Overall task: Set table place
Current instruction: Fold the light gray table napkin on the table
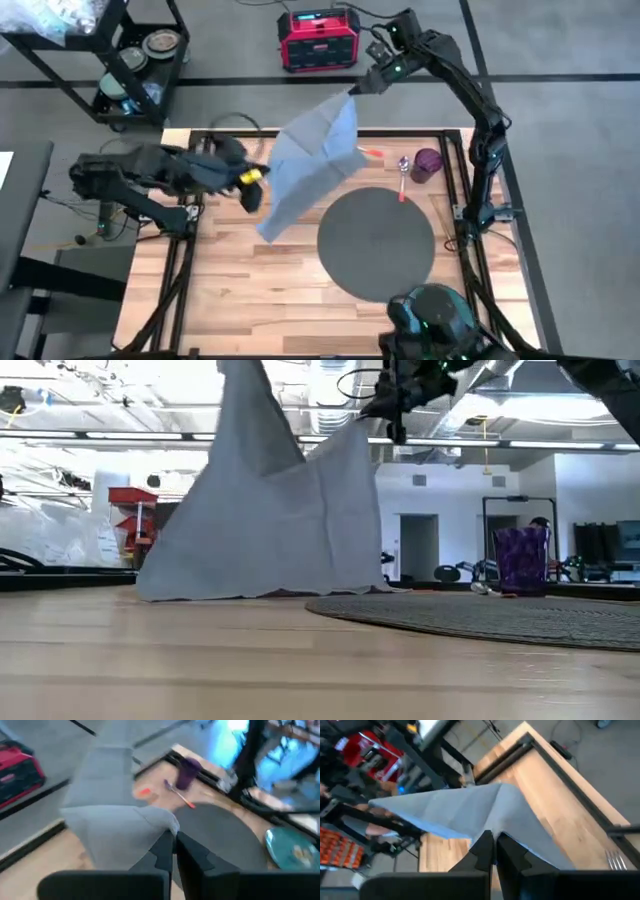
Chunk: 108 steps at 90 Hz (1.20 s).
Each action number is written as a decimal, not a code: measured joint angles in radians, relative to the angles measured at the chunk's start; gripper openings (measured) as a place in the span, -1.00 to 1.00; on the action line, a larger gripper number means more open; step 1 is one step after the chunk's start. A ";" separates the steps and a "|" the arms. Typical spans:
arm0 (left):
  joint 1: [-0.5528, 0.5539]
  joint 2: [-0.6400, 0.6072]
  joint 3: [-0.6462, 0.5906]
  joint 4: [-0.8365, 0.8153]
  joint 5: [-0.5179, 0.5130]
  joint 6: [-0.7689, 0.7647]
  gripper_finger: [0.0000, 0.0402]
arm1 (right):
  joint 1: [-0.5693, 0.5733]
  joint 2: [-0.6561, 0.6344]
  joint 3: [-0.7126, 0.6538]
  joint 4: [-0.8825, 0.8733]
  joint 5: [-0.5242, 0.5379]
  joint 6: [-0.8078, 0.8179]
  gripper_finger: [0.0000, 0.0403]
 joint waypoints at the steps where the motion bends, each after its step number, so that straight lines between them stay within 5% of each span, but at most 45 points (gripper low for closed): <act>1: -0.009 0.010 0.007 0.000 -0.002 -0.003 -1.00 | 0.002 -0.011 -0.009 -0.001 0.000 -0.001 -1.00; 21: -0.168 0.208 0.280 0.003 -0.122 -0.028 -1.00 | 0.014 -0.244 -0.178 -0.010 0.021 -0.002 -1.00; 46: -0.204 0.440 0.733 0.003 -0.189 0.191 -1.00 | 0.009 -0.367 -0.196 -0.019 0.021 0.018 -1.00; 60: -0.208 0.415 0.684 -0.019 -0.219 0.162 -1.00 | 0.009 -0.377 -0.196 -0.018 0.018 0.017 -1.00; 81: -0.236 0.438 0.668 -0.547 -0.212 -0.297 -1.00 | 0.005 -0.294 -0.196 -0.024 0.021 -0.008 -1.00; 88: -0.244 0.415 0.583 -0.513 -0.178 -0.270 -1.00 | 0.018 -0.245 -0.196 -0.023 0.024 -0.020 -1.00; 108: -0.265 0.276 0.239 -0.519 -0.086 -0.587 -1.00 | 0.061 -0.101 -0.197 0.003 0.022 -0.053 -1.00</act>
